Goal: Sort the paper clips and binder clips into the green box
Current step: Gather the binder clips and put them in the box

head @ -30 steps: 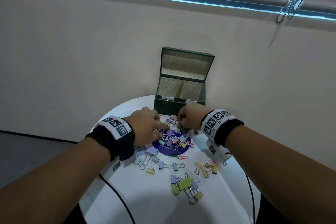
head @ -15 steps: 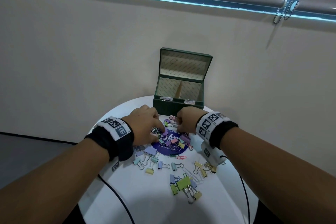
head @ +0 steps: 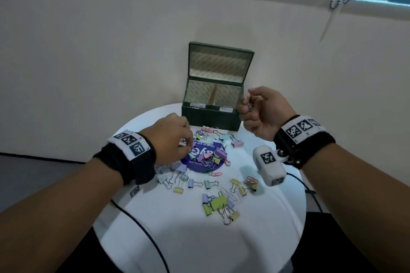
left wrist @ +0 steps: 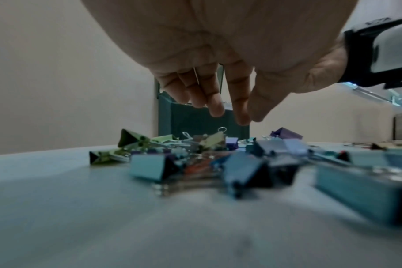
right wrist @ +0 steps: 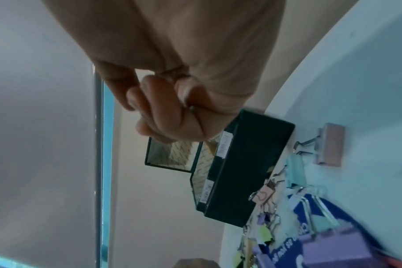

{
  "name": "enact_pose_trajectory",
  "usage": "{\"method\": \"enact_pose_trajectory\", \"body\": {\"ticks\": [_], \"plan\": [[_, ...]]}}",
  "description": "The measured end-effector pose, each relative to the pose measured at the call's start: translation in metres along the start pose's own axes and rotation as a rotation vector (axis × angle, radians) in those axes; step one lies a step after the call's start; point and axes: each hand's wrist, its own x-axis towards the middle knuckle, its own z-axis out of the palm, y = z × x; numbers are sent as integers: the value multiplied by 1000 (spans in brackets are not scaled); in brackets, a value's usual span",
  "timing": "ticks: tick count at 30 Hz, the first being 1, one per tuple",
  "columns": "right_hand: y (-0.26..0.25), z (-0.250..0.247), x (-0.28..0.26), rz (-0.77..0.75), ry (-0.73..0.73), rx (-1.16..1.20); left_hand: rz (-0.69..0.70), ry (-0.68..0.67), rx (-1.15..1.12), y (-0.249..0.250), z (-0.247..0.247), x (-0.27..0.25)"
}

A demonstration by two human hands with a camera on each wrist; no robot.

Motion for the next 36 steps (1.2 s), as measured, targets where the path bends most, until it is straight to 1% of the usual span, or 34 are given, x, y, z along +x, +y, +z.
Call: {"method": "enact_pose_trajectory", "body": {"ticks": [2,3,4,5,7,8,9,10,13,16,21,25,27,29,33,36], "plan": [[6,-2,-3,48,65,-184,44,-27,-18,4,2,-8],[10,-4,-6,66,89,-350,66,-48,-27,5,4,-12],[14,-4,-11,83,102,-569,93,-68,-36,7,5,-16],[19,-4,-18,101,102,-845,126,-88,-40,9,7,-19],[30,-5,-31,129,74,-1487,197,-123,-30,17,10,-23],[37,-6,-37,126,42,-1733,223,-144,-10,22,11,-24],[43,-6,-42,133,21,-1877,245,-159,20,28,13,-23],[49,-7,-46,153,18,-1926,265,-165,50,34,14,-22],[58,-12,-49,210,68,-1879,295,-180,93,53,16,-13],[62,-11,-47,211,125,-1851,285,-216,77,63,18,-9],[67,-9,-44,226,88,-1865,187,-196,166,61,20,-5],[65,-8,-42,234,19,-1856,212,-172,168,66,19,-4],[57,-7,-39,178,18,-1802,213,-196,188,68,17,-2],[44,-6,-33,76,66,-1731,225,-200,191,71,16,0],[8,-2,-13,-93,168,-1595,313,-98,205,72,21,-1],[-19,2,14,-274,284,-1563,306,-67,216,73,21,-1]]}}
